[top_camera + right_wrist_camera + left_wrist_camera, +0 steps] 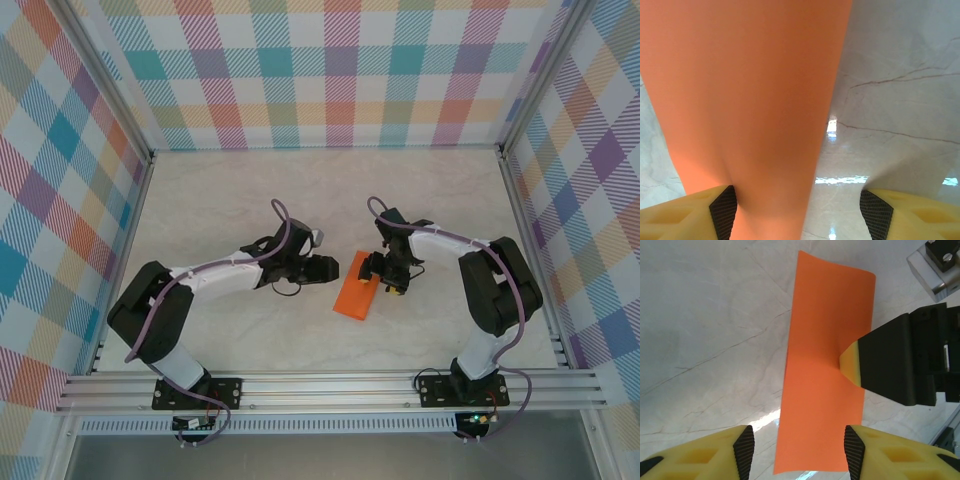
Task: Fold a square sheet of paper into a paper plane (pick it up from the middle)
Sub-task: Hold the square sheet of paper at the center of the table.
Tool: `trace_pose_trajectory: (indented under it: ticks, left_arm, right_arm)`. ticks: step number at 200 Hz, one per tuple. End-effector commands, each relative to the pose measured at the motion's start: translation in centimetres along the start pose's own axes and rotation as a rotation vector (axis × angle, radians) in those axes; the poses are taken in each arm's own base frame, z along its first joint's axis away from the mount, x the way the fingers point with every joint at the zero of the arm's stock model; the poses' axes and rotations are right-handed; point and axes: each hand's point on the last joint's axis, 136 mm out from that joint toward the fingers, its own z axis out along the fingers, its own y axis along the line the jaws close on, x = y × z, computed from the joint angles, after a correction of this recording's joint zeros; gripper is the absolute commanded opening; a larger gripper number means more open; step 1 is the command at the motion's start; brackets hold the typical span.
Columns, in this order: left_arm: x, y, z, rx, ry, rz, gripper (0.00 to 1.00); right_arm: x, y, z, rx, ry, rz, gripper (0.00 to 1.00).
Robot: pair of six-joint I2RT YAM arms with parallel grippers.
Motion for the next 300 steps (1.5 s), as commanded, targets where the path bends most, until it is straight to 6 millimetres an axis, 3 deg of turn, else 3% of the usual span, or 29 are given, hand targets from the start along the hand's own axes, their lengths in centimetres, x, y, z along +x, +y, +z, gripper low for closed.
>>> trace_pose_trajectory:
  ticks: [1,42,79,223,260,283,300]
  left_arm:
    - [0.1,-1.4,0.7,0.023,0.026,0.011,0.46]
    - [0.6,-2.1,1.7,0.032,0.047,0.018,0.36]
    - [1.0,-2.2,3.0,0.029,0.085,0.001,0.19]
    - [0.9,-1.9,4.5,0.014,0.115,-0.028,0.18]
    - [1.1,-2.8,5.7,0.032,0.145,-0.019,0.15]
    - [1.2,-2.9,6.5,0.03,0.157,-0.023,0.05]
    - [1.2,-3.0,7.1,0.028,0.164,-0.026,0.02]
  right_arm:
    - [0.5,-2.7,3.5,0.098,0.033,0.044,0.71]
    - [0.7,-3.2,4.0,0.116,0.043,0.051,0.71]
    - [0.7,-3.3,4.1,0.123,0.048,0.034,0.7]
    - [0.9,-3.9,4.3,0.151,0.064,-0.016,0.69]
    - [0.9,-3.9,4.4,0.152,0.068,-0.01,0.69]
    - [0.9,-3.9,4.4,0.15,0.068,-0.009,0.69]
    - [1.0,-3.9,4.5,0.15,0.069,-0.007,0.69]
